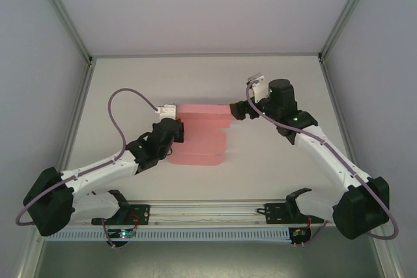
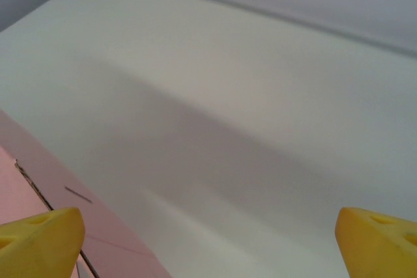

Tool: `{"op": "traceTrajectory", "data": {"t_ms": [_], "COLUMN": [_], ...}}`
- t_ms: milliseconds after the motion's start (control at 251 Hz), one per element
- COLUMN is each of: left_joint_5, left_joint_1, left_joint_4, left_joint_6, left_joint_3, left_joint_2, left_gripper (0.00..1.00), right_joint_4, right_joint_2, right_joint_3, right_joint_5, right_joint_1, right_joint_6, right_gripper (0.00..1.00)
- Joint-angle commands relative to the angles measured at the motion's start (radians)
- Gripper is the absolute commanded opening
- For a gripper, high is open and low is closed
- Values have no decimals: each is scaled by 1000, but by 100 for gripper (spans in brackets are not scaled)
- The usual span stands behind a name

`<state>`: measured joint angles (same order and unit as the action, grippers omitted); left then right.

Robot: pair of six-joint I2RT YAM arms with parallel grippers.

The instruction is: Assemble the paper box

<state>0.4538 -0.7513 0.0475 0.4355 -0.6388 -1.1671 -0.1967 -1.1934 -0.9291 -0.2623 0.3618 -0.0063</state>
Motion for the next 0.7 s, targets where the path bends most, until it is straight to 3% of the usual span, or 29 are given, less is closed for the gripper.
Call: {"op": "traceTrajectory", "data": {"t_ms": [0, 211, 355, 523, 698], "left_joint_5": [27, 44, 38, 66, 21], "left_joint_1": [0, 0, 0, 0, 0], "left_joint_4": [-47, -76, -116, -238, -219], "left_joint_6": [38, 65, 121, 185, 206], "left_joint_3": [17, -7, -44, -125, -126], "left_joint_2": [36, 13, -15, -61, -71], "left_gripper": [0, 0, 0, 0, 0], "right_joint_4": [0, 51, 75, 21, 12], "right_joint_2": [-37, -69, -68, -49, -49], "right_joint_3": [11, 18, 43, 45, 65], "right_joint_5": [-99, -151, -173, -24, 60], "right_joint_1": [-3, 20, 88, 192, 243], "right_joint_6": [-7, -13, -67, -186, -271], "right_gripper": [98, 98, 98, 98, 98]}}
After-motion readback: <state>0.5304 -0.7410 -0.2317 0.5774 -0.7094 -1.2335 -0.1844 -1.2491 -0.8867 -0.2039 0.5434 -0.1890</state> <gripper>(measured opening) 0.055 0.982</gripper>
